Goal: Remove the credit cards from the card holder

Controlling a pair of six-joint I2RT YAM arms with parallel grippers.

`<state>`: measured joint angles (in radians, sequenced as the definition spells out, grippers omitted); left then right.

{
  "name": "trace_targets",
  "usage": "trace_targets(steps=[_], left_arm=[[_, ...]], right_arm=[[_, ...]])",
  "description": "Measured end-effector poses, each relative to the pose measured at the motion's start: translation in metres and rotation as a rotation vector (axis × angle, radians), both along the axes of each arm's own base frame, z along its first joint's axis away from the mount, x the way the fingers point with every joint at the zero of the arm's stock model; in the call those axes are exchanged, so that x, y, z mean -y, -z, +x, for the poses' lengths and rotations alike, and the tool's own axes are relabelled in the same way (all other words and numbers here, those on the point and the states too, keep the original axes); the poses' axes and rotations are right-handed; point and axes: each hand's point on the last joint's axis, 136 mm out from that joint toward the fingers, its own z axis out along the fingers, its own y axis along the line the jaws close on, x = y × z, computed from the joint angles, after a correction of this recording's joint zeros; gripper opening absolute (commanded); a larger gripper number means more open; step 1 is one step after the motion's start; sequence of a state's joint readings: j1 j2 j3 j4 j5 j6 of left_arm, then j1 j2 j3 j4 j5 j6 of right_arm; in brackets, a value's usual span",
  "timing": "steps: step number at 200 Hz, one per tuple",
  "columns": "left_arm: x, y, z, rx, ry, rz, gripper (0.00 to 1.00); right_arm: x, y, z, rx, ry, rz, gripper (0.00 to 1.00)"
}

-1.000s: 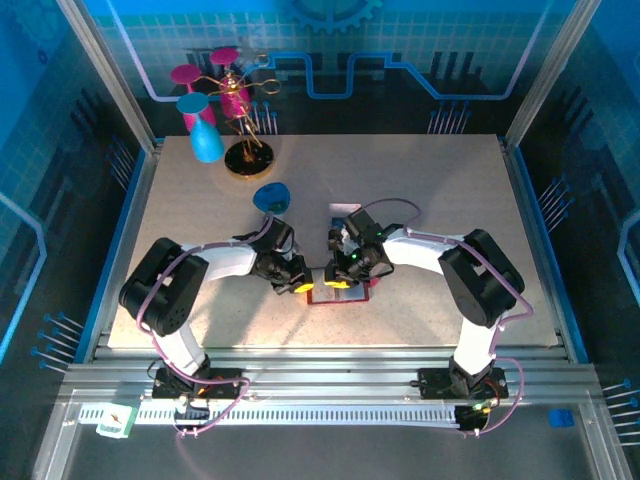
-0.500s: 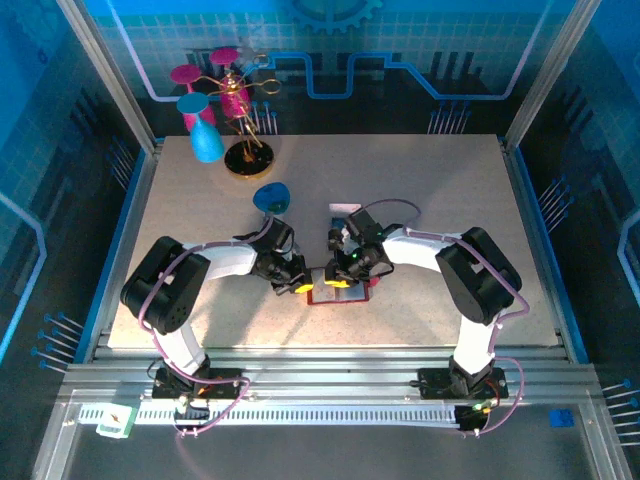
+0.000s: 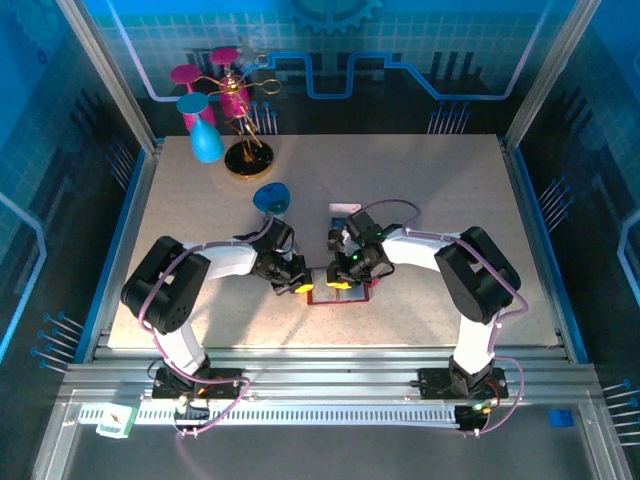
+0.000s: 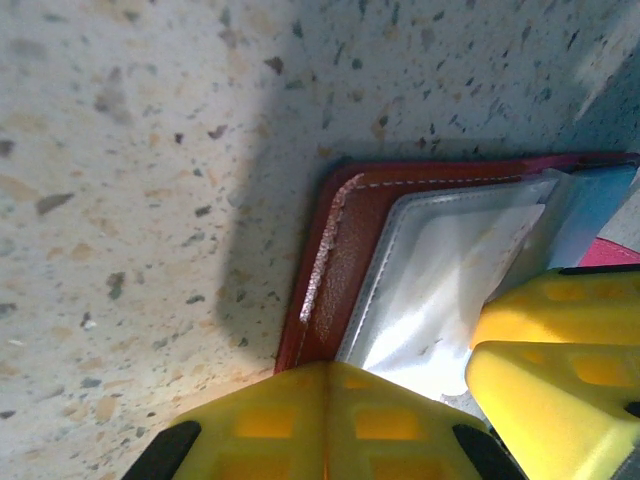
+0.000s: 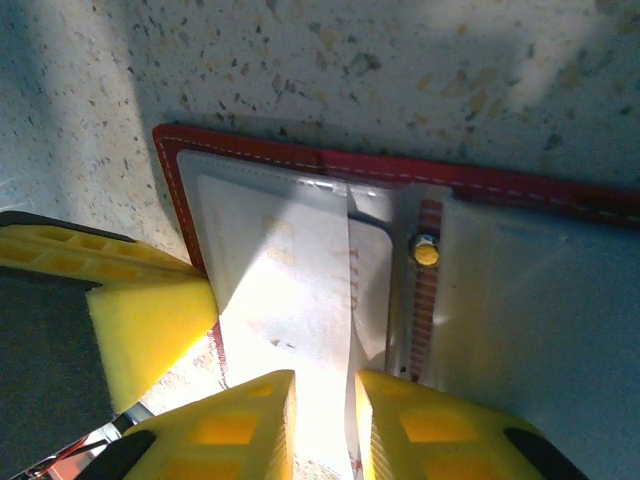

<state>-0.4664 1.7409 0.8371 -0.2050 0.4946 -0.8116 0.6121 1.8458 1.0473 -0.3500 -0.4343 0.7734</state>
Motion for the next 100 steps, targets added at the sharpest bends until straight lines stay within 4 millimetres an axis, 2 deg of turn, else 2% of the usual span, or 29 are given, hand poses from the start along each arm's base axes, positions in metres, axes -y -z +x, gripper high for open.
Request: trace_targets(steps=[100], left_arm=[[0.000,0.000,0.000,-0.009,0.002,0.006,0.07]], right_arm=[[0.011,0.000,0.000,0.015,-0.007,-0.049,0.25]])
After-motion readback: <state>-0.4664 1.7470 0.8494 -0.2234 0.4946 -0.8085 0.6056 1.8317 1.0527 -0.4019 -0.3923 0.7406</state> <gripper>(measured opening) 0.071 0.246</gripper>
